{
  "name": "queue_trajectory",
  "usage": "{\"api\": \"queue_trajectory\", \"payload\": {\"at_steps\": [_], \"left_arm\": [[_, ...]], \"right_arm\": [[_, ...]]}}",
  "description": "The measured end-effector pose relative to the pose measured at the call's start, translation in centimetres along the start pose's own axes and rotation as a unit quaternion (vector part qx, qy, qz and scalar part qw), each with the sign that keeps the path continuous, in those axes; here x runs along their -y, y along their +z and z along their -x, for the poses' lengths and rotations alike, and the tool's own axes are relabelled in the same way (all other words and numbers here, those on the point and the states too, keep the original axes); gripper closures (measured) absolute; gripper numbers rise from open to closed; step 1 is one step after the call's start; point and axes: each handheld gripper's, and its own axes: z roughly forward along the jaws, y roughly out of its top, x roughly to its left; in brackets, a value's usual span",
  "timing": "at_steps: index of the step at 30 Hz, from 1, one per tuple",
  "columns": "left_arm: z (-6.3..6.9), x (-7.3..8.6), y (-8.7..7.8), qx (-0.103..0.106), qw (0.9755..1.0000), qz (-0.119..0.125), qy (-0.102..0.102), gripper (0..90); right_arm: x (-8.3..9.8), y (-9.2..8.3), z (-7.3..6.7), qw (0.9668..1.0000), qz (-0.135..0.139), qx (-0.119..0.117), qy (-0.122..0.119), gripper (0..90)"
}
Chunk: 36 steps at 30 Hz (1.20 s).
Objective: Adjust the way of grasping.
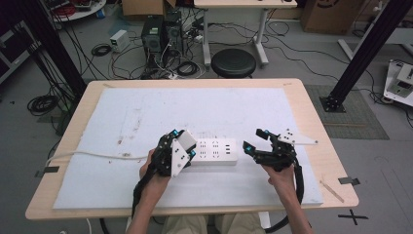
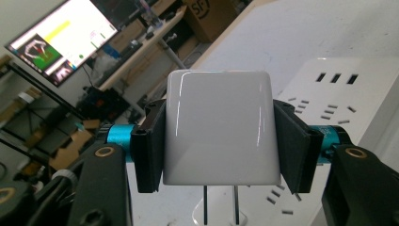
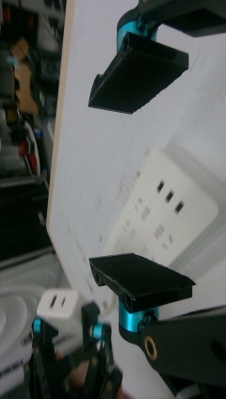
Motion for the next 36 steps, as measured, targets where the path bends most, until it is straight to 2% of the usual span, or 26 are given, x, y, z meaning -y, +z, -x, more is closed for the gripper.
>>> {"api": "queue_trajectory", "payload": {"at_steps": [2,4,7,10,11,12,13,14,15,16,27,32,36], "left_arm": [[0.4,-0.2,-0.1,-0.003,0.9999,0.008,0.013,42.4],[0.8,-0.2,-0.1,-0.007,0.9997,0.015,0.020,42.4],[1.2,-0.2,-0.2,-0.012,0.9992,0.022,0.030,42.4],[1.6,-0.3,-0.2,-0.019,0.9984,0.036,0.039,42.4],[1.6,-0.3,-0.2,-0.019,0.9984,0.036,0.039,42.4],[1.8,-0.4,-0.3,-0.023,0.9973,0.049,0.050,42.4],[1.9,-0.4,-0.3,-0.022,0.9971,0.052,0.052,42.4],[1.9,-0.4,-0.3,-0.022,0.9971,0.052,0.052,42.4],[2.2,-0.6,-0.3,-0.022,0.9968,0.055,0.055,42.4],[2.3,-0.7,-0.2,-0.020,0.9966,0.055,0.058,42.4],[3.7,-1.7,0.1,-0.015,0.9942,0.073,0.078,42.4],[4.0,-2.0,0.2,-0.014,0.9933,0.078,0.084,42.4],[4.3,-2.1,0.2,-0.011,0.9930,0.082,0.085,42.4]], "right_arm": [[-0.5,0.5,-0.4,0.9994,-0.008,-0.030,0.013,21.3],[-0.9,1.1,-0.6,0.9978,-0.012,-0.060,0.026,21.3],[-1.4,1.7,-1.1,0.9943,-0.023,-0.094,0.046,21.3],[-1.7,2.4,-1.6,0.9917,-0.030,-0.115,0.049,21.3],[-1.7,2.4,-1.6,0.9917,-0.030,-0.115,0.049,21.3],[-1.8,2.9,-1.9,0.9891,-0.039,-0.131,0.054,22.1],[-1.8,3.2,-2.0,0.9876,-0.038,-0.143,0.052,25.0],[-1.8,3.2,-2.0,0.9876,-0.038,-0.143,0.052,25.0],[-1.9,3.5,-2.4,0.9849,-0.041,-0.159,0.054,25.8],[-1.9,3.7,-2.6,0.9839,-0.040,-0.165,0.054,25.8],[-1.8,5.3,-3.8,0.9780,-0.056,-0.191,0.064,26.0],[-1.8,5.8,-4.0,0.9768,-0.059,-0.196,0.064,26.6],[-1.7,6.0,-4.2,0.9727,-0.067,-0.209,0.076,30.4]]}}
